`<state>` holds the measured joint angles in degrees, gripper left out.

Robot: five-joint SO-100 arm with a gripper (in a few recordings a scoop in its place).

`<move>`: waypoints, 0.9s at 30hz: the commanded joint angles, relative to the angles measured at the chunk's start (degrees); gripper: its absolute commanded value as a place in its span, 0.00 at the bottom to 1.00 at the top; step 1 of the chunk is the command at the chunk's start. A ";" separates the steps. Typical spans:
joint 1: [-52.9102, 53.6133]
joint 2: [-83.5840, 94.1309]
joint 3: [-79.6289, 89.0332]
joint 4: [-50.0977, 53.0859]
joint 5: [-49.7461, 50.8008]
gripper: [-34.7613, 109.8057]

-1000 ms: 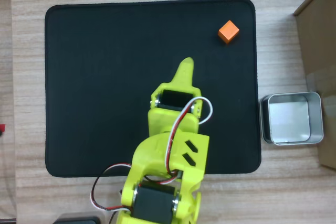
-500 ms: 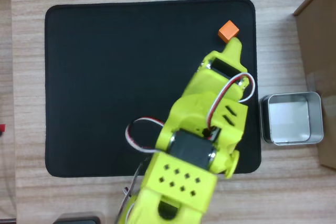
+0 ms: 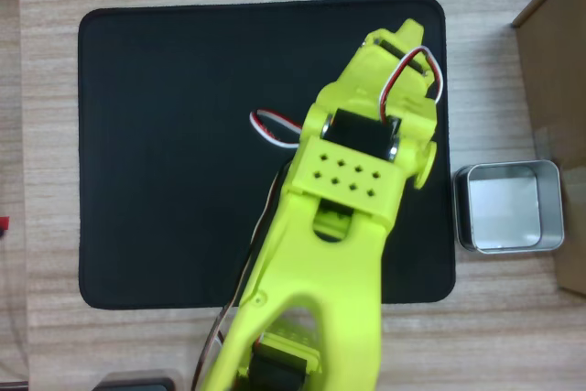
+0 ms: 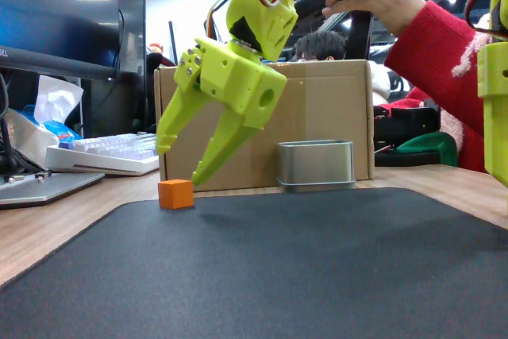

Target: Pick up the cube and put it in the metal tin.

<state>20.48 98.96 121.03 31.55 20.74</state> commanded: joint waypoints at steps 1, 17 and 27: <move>1.23 -0.62 -2.11 0.53 0.97 0.46; 0.44 -12.30 -8.44 0.35 2.81 0.43; 3.69 -13.54 -9.93 0.88 3.25 0.31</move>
<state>23.20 84.99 111.62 31.73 23.38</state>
